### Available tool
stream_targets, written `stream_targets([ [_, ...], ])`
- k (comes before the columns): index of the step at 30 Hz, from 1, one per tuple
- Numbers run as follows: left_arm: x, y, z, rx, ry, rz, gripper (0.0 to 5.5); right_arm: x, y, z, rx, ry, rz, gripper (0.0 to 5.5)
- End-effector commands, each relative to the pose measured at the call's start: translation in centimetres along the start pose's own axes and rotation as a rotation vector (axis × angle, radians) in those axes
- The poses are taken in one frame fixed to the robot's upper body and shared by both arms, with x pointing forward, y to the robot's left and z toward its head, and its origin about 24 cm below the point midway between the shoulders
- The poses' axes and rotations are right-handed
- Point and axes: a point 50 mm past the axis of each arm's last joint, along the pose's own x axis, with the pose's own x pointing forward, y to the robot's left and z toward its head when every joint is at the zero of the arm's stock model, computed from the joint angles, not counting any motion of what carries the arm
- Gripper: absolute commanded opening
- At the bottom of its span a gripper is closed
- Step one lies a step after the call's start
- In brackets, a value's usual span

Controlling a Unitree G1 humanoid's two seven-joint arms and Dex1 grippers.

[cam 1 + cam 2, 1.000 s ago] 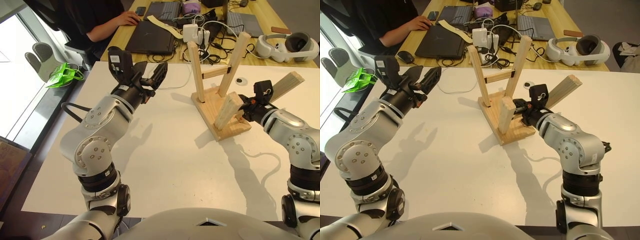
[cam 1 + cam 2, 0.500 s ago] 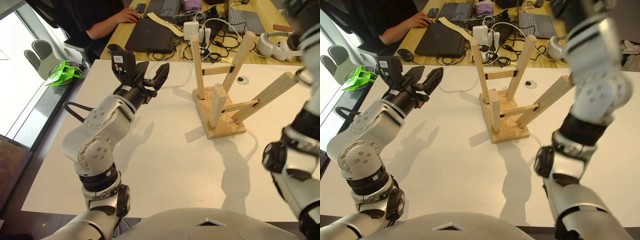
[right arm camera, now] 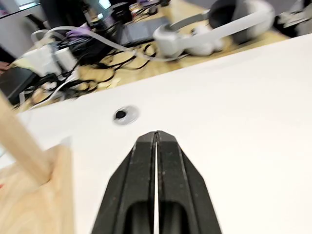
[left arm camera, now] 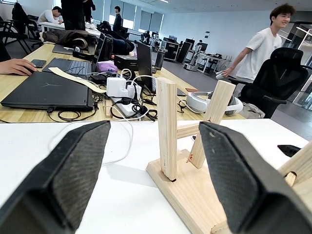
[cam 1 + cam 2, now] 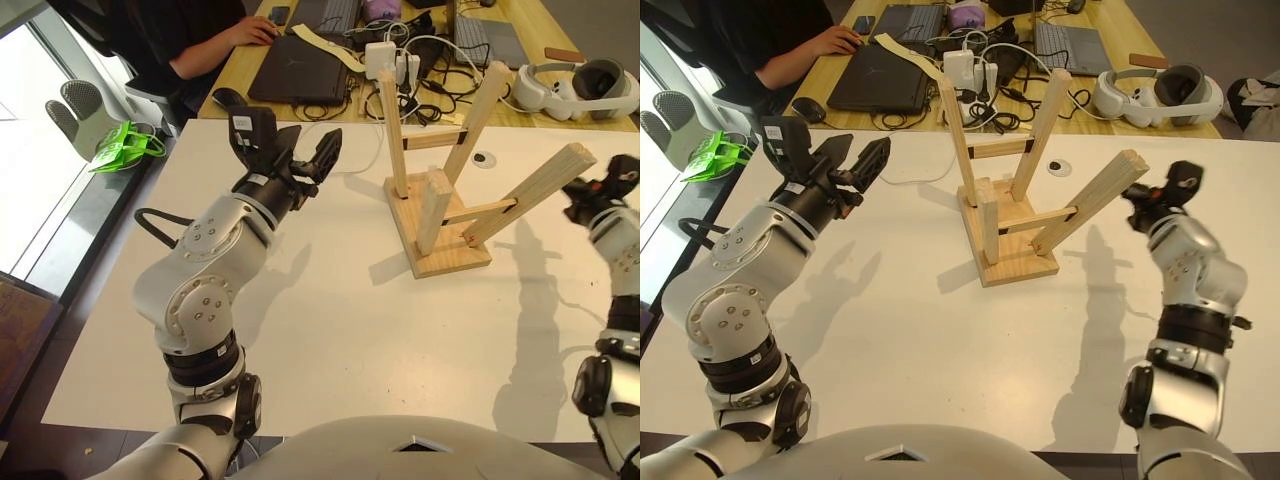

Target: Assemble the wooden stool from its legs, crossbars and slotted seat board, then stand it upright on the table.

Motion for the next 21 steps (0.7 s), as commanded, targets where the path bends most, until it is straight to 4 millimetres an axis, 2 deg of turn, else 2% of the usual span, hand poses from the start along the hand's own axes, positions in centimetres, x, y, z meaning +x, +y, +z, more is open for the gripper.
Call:
stream_targets([
  [1,0.7,0.4,0.7,0.023,-0.016,0.008,3.39,-1.2,3.8,-0.4,0.011,0.019,0.169,0.03],
  [7,1.7,0.4,1.9,0.049,-0.043,-0.026,3.39,-1.5,4.7,-0.6,0.004,0.024,0.168,0.03],
  [9,1.9,0.6,3.0,0.080,-0.074,-0.031,3.39,-1.6,4.8,-0.7,0.000,0.021,0.158,0.03],
  [11,2.4,1.2,5.7,0.092,-0.152,-0.036,3.39,-1.7,5.0,-0.9,-0.001,0.017,0.159,0.03],
  [13,3.0,1.4,10.1,0.102,-0.265,-0.057,3.39,-1.8,5.3,-1.0,-0.002,0.016,0.170,0.03],
  [15,3.3,0.5,15.3,0.104,-0.394,-0.112,3.39,-1.9,5.6,-1.1,-0.002,0.015,0.175,0.03],
  [17,3.1,-0.6,18.9,0.081,-0.481,-0.162,3.39,-1.9,5.8,-1.1,-0.002,0.013,0.179,0.03],
  [19,3.2,-1.2,20.4,0.029,-0.514,-0.196,3.39,-1.9,5.9,-1.1,-0.004,0.012,0.185,0.03],
  [21,3.5,-1.5,20.0,-0.004,-0.494,-0.213,3.39,-1.8,6.0,-1.0,-0.006,0.012,0.190,0.03],
])
